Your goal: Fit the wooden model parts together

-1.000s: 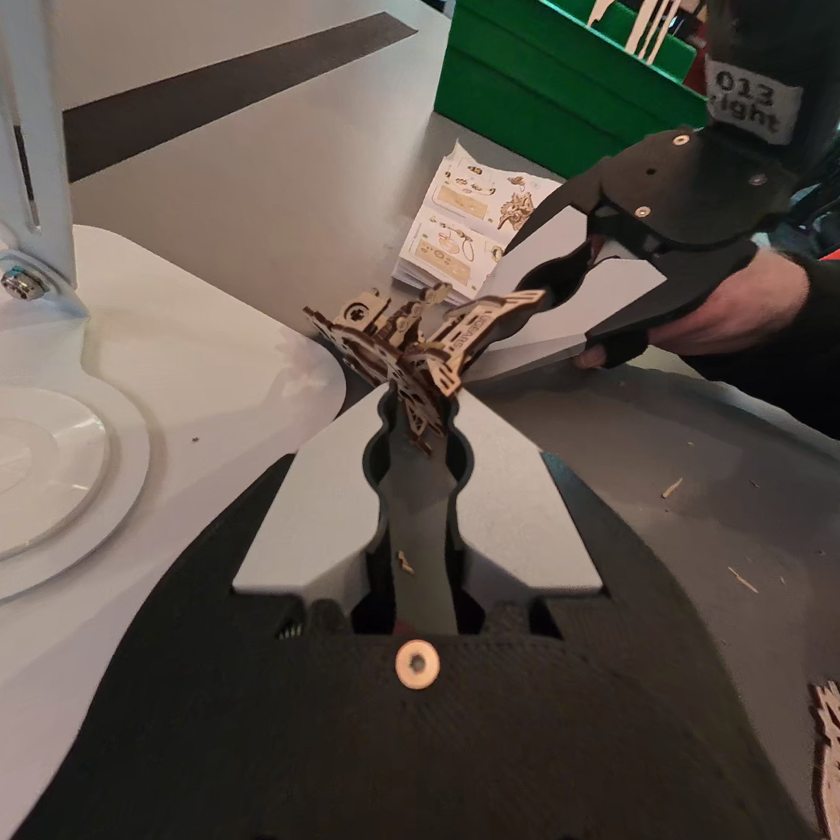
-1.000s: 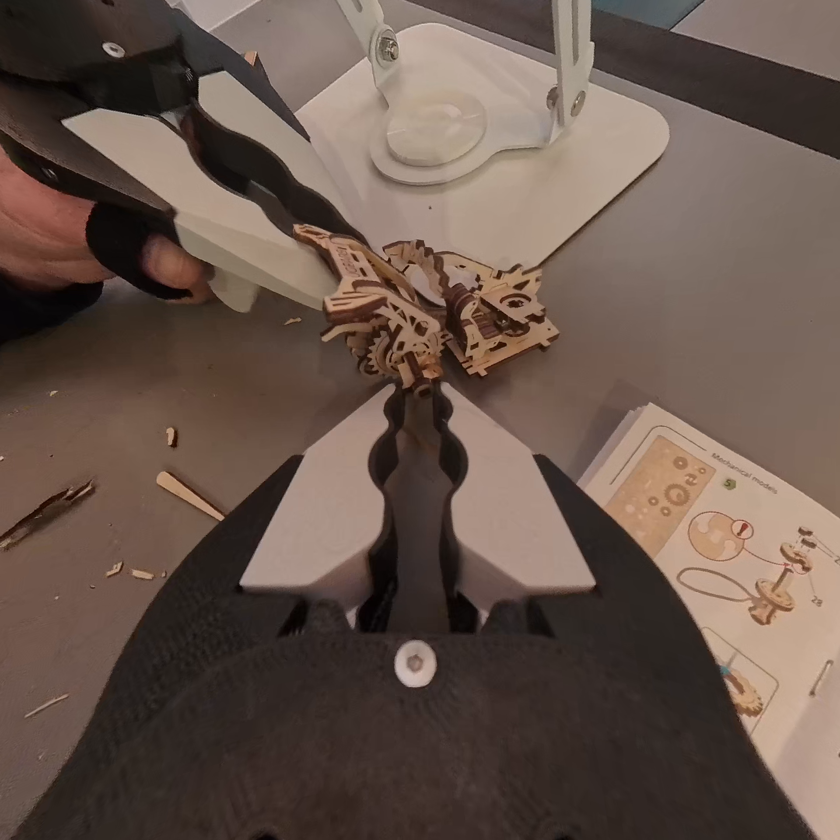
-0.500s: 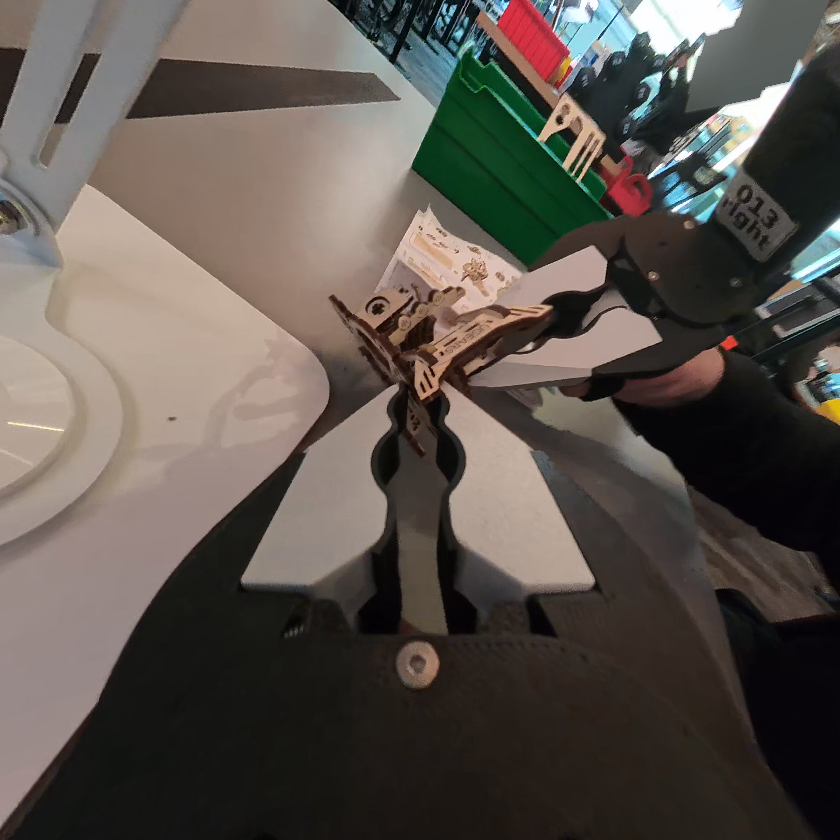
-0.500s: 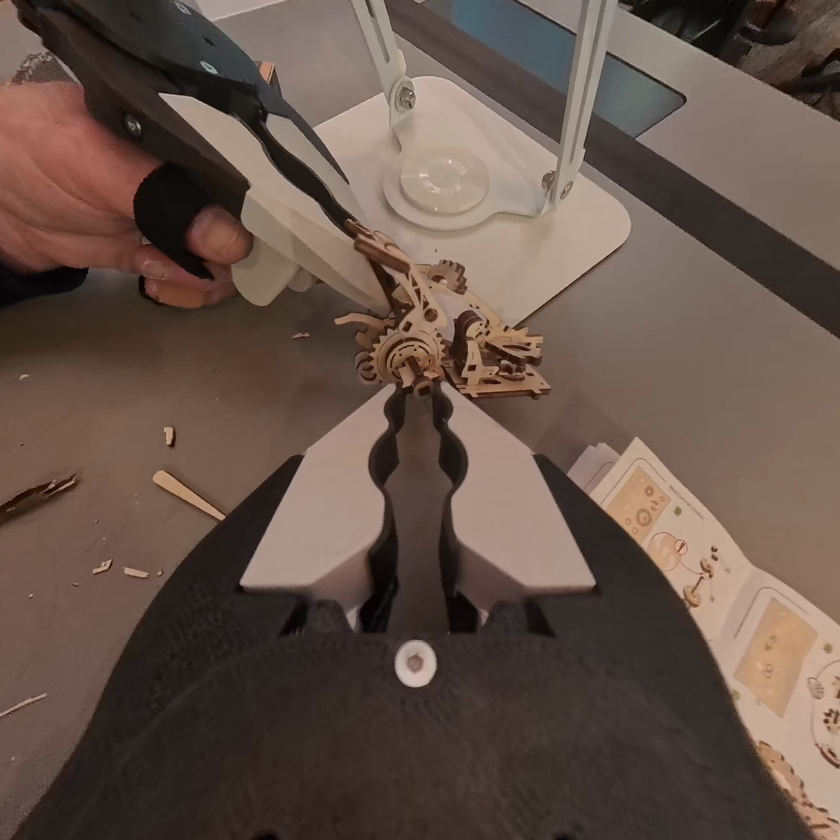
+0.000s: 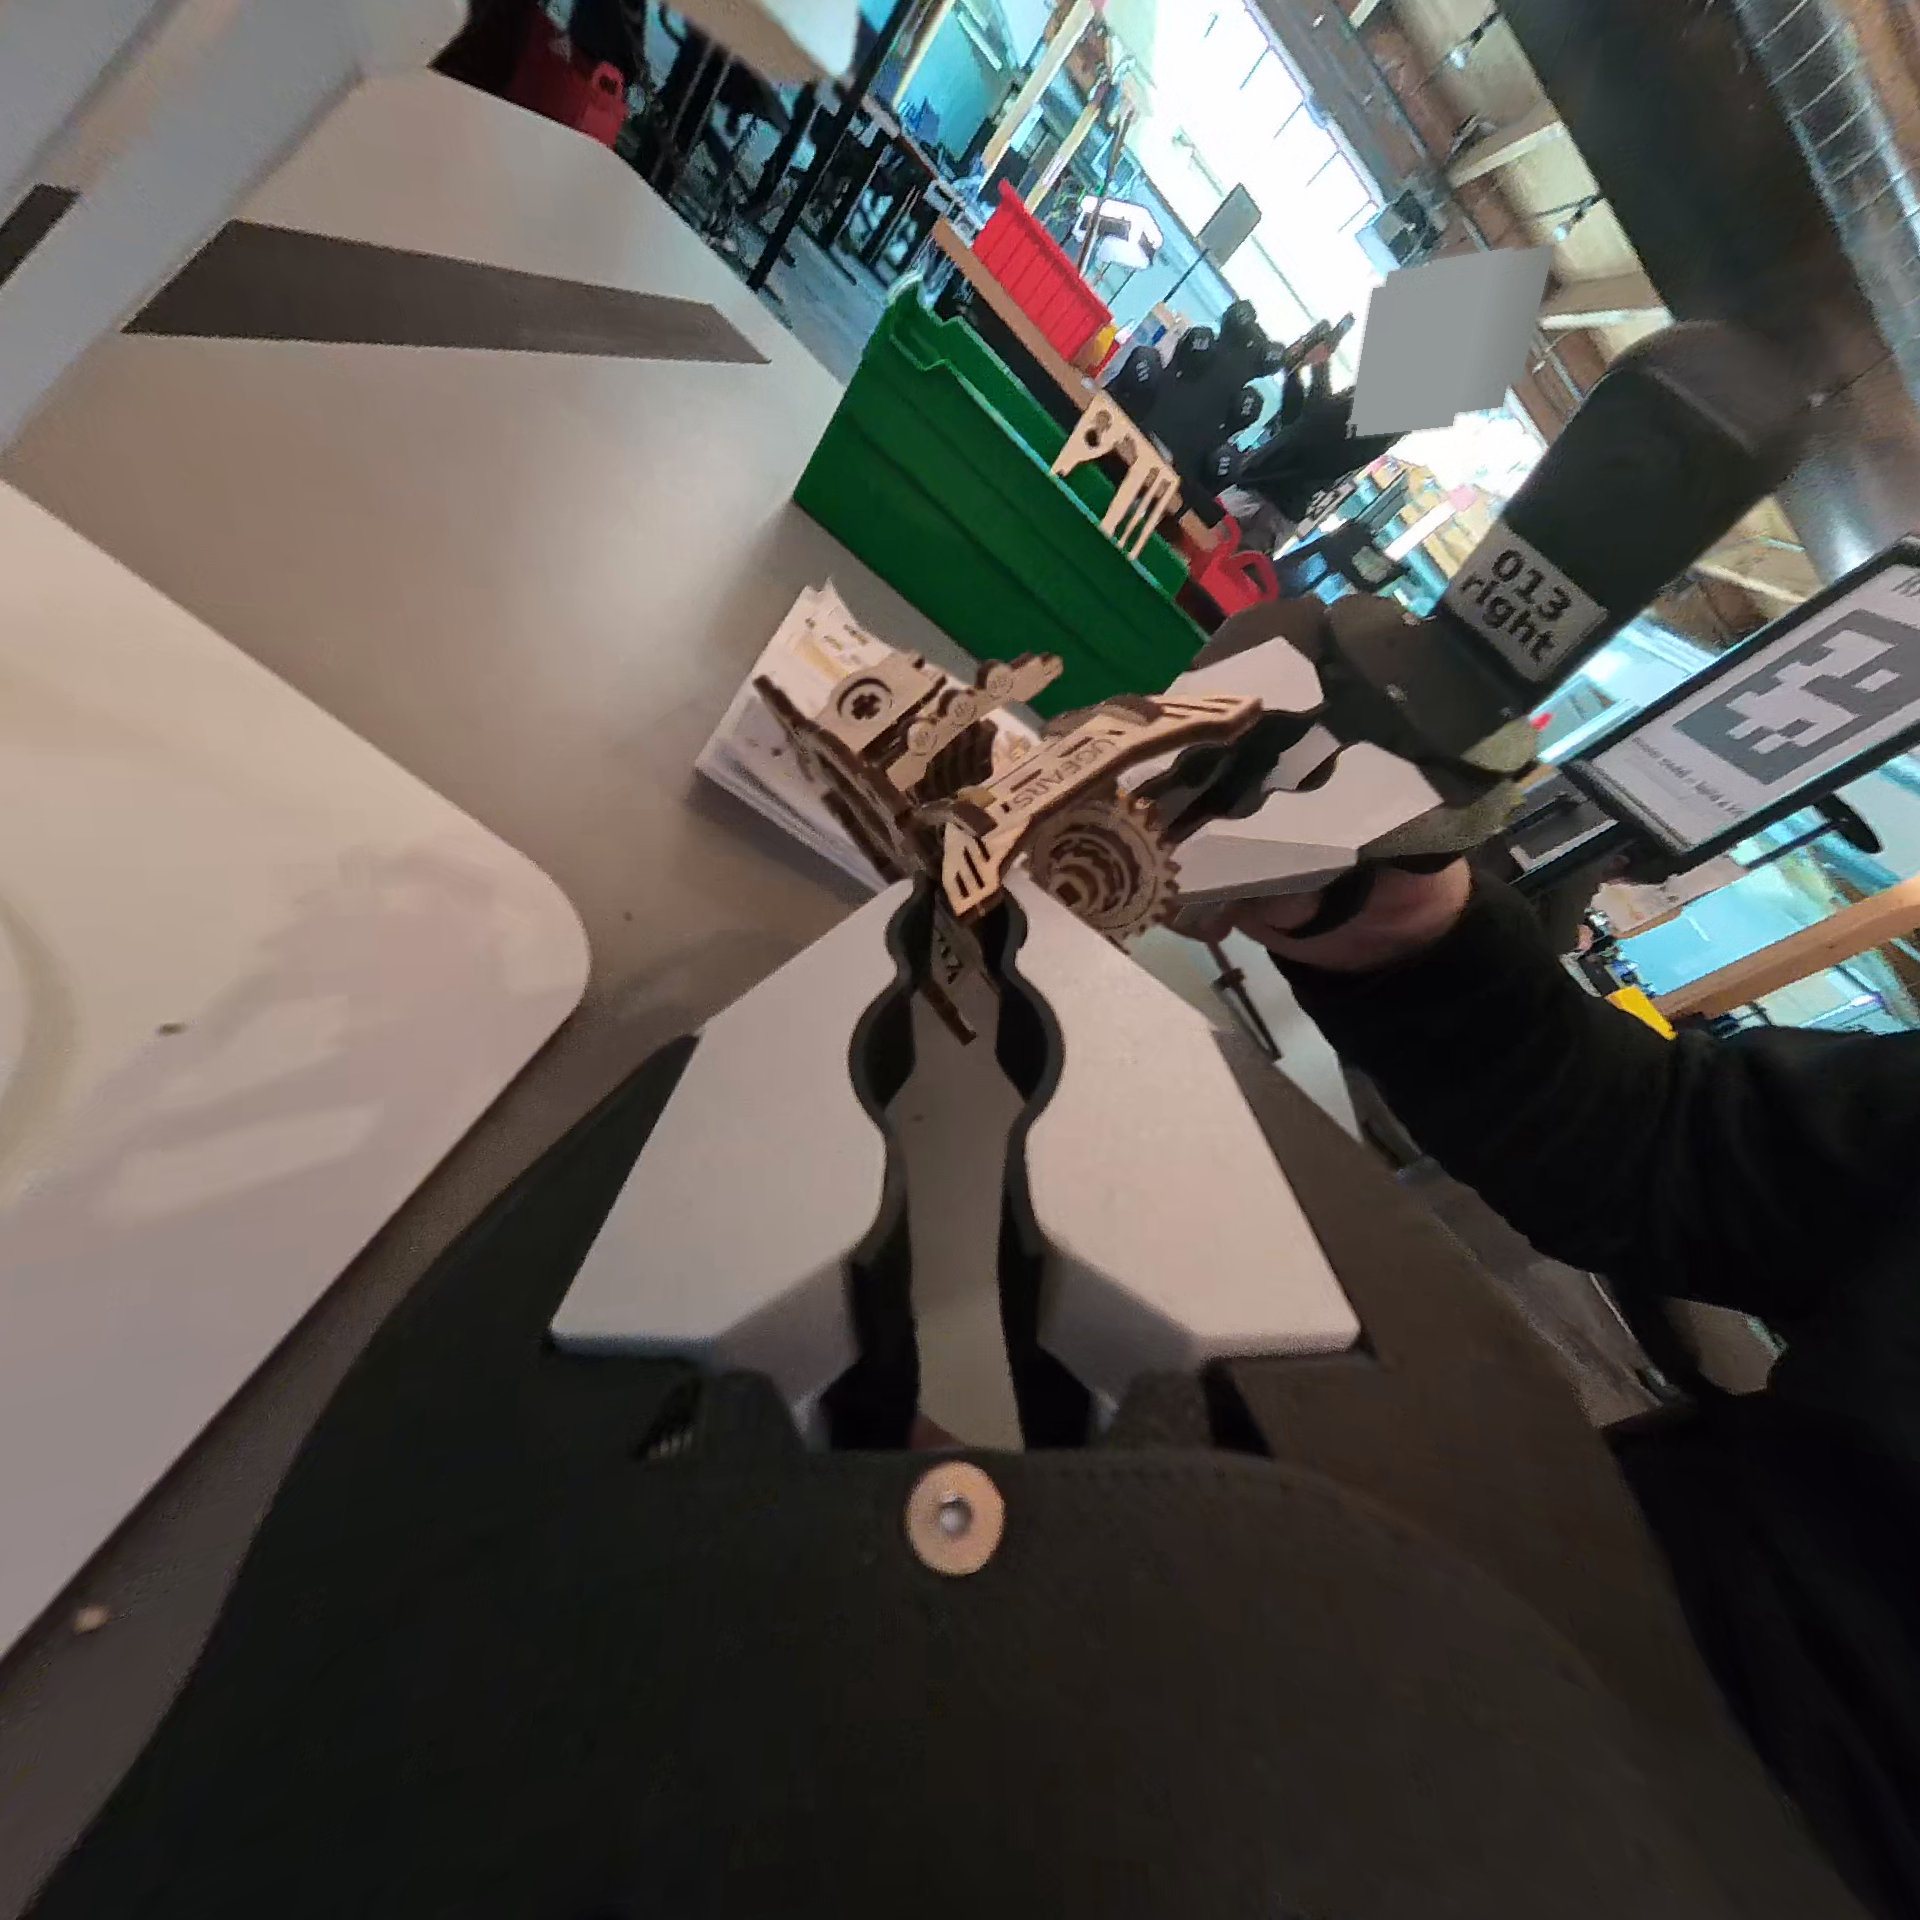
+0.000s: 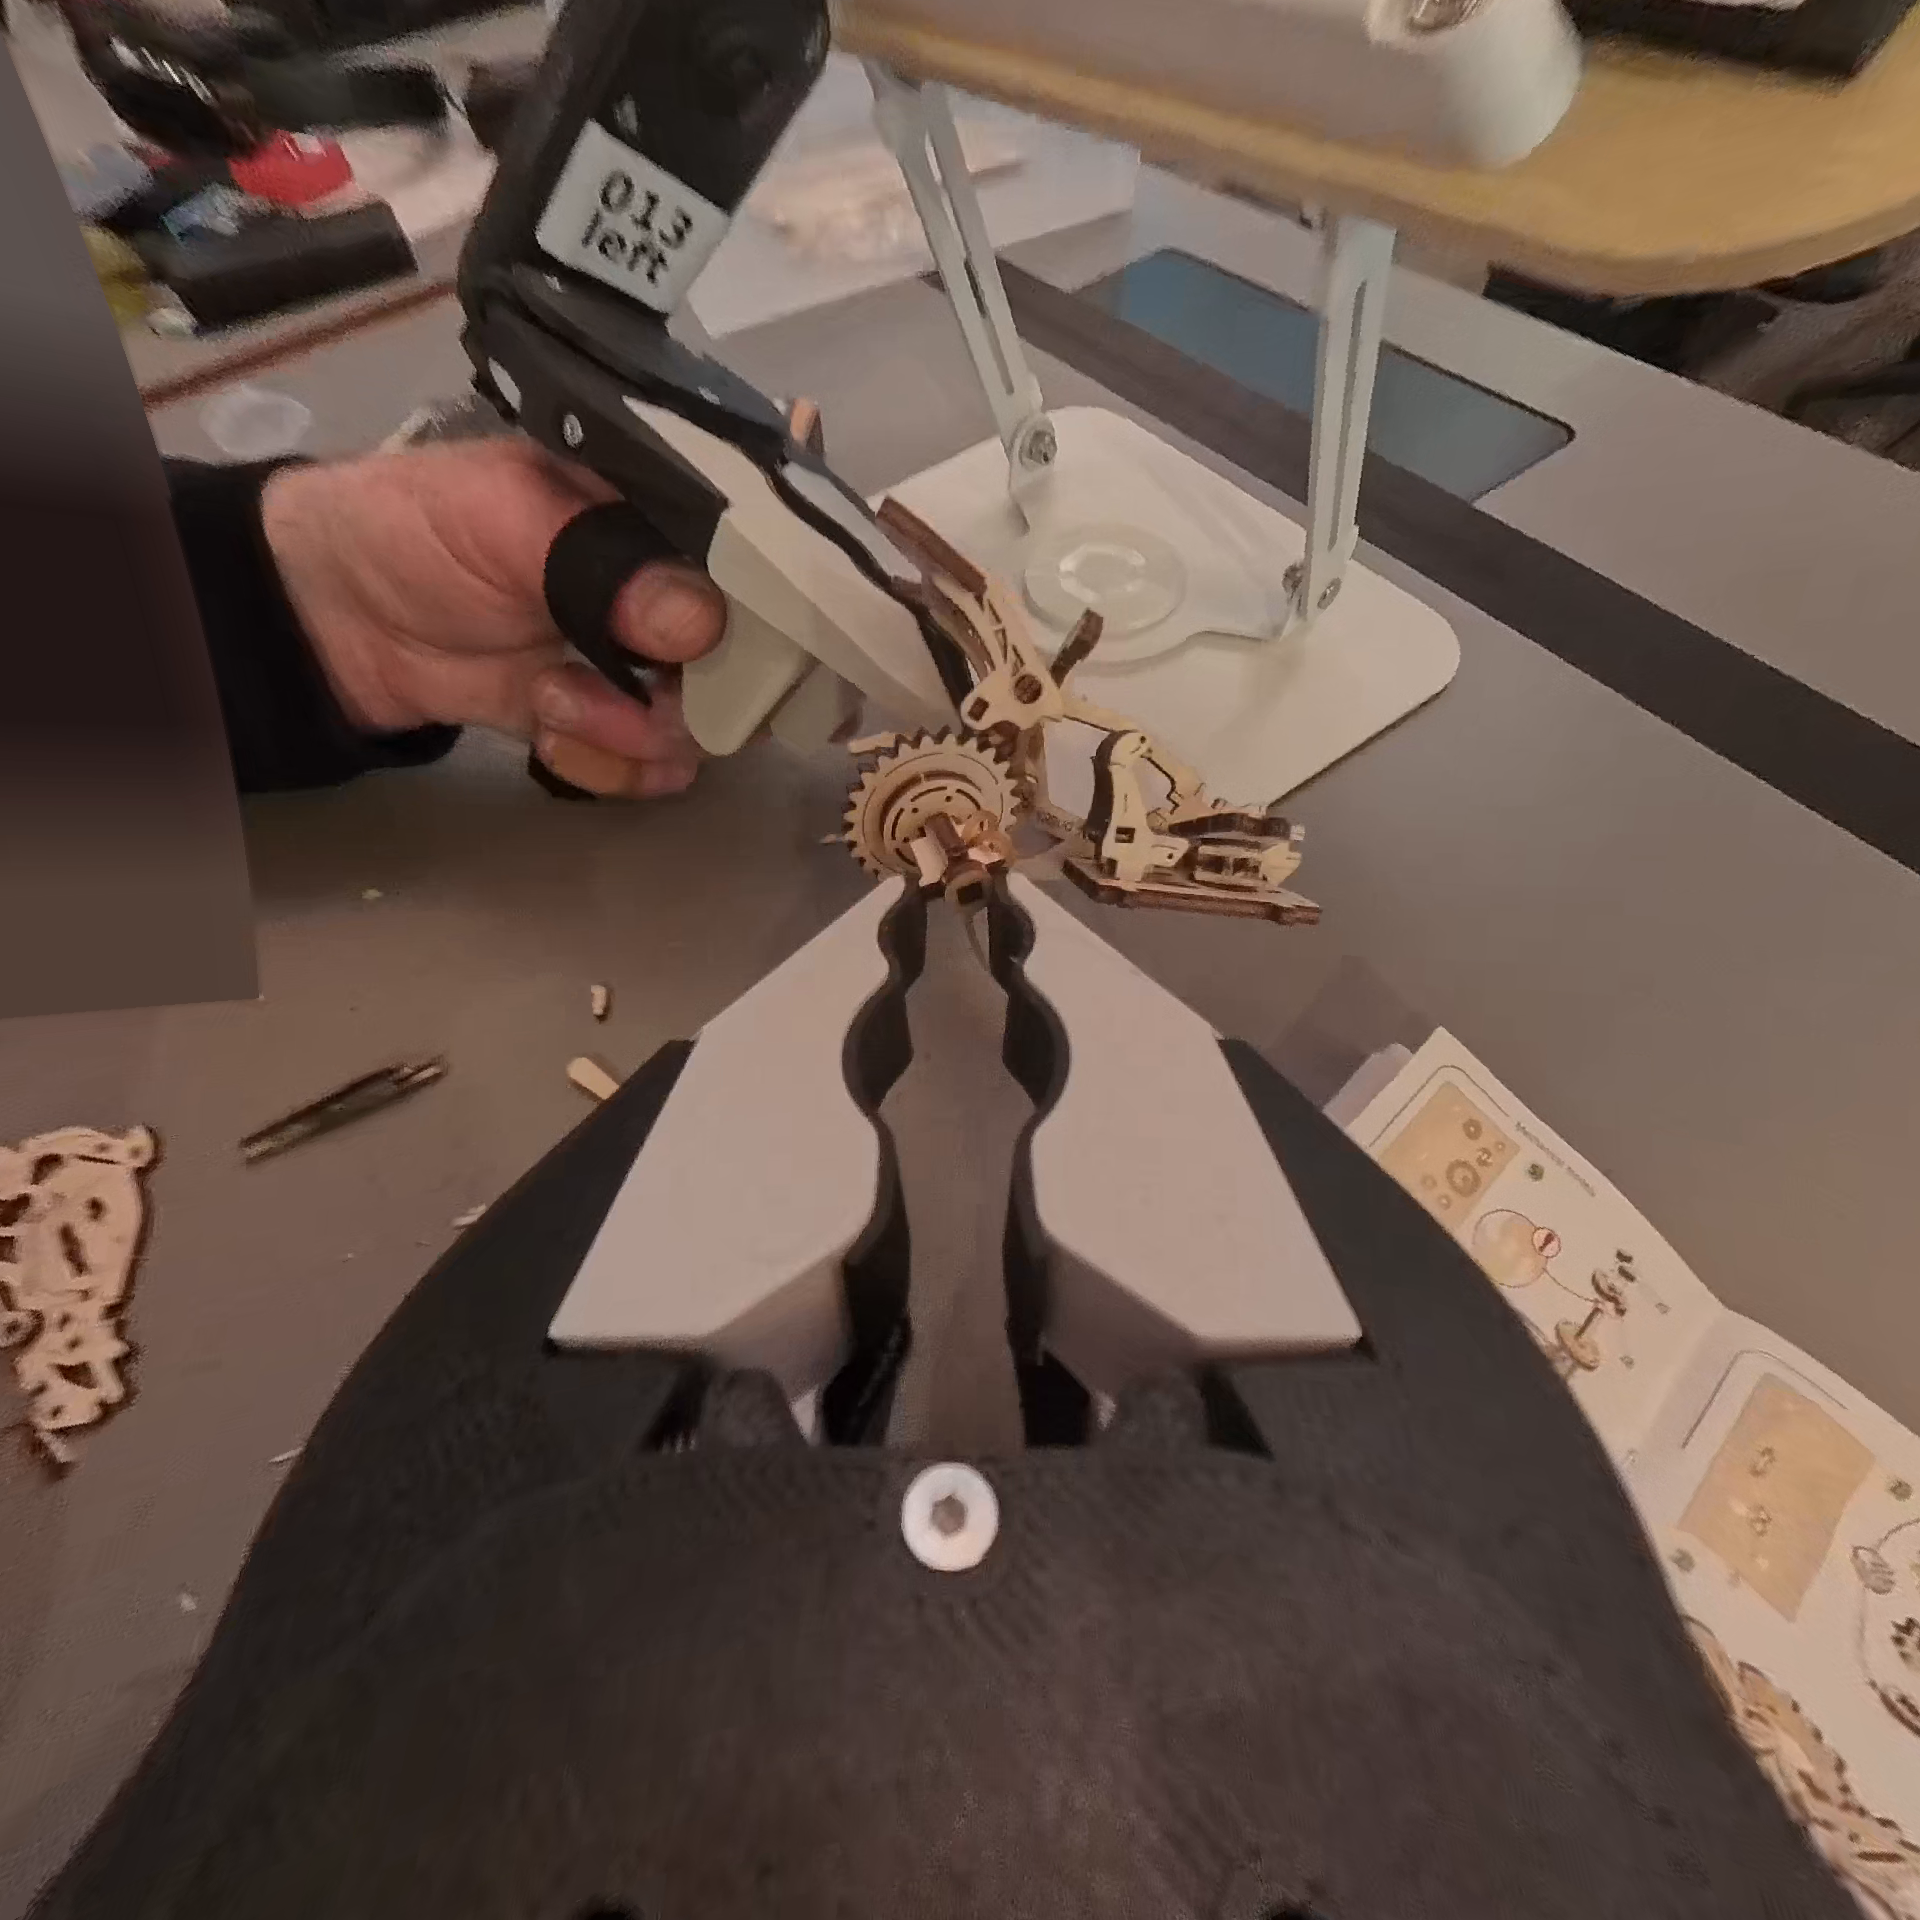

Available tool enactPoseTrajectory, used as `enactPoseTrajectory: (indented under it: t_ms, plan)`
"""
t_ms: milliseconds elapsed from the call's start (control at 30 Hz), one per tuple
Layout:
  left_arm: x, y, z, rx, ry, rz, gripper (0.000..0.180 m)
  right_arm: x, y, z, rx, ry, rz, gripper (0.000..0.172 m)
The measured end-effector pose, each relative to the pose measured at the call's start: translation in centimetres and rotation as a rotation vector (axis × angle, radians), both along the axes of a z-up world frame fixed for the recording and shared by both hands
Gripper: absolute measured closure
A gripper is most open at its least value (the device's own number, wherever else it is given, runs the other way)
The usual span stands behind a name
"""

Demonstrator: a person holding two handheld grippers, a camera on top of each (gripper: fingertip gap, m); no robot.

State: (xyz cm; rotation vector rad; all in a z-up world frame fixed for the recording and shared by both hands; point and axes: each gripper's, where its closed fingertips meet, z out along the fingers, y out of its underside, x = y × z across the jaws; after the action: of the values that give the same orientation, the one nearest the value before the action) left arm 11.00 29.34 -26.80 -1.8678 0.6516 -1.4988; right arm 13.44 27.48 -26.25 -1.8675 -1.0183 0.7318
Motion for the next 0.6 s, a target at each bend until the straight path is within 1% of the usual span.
enactPoseTrajectory:
  t_ms: [33, 200, 333, 433, 600]
  plan:
    - [0.1, -0.3, 0.6, -0.006, -0.027, -0.005, 0.174, 0.1, -0.2, 0.6, 0.0, 0.025, 0.001, 0.162]
    - [0.5, -1.5, 4.5, -0.044, -0.218, -0.041, 0.174, 0.7, -2.1, 3.8, 0.024, 0.09, 0.006, 0.162]
    - [0.0, -2.6, 8.9, -0.046, -0.413, -0.072, 0.175, 1.5, -3.9, 7.6, 0.062, 0.159, -0.017, 0.162]
    - [-0.7, -3.6, 11.9, -0.032, -0.554, -0.102, 0.175, 1.9, -5.2, 10.3, 0.111, 0.175, -0.038, 0.162]
    - [-0.9, -5.6, 15.1, 0.035, -0.657, -0.138, 0.175, 2.1, -7.2, 14.4, 0.209, 0.188, -0.055, 0.163]
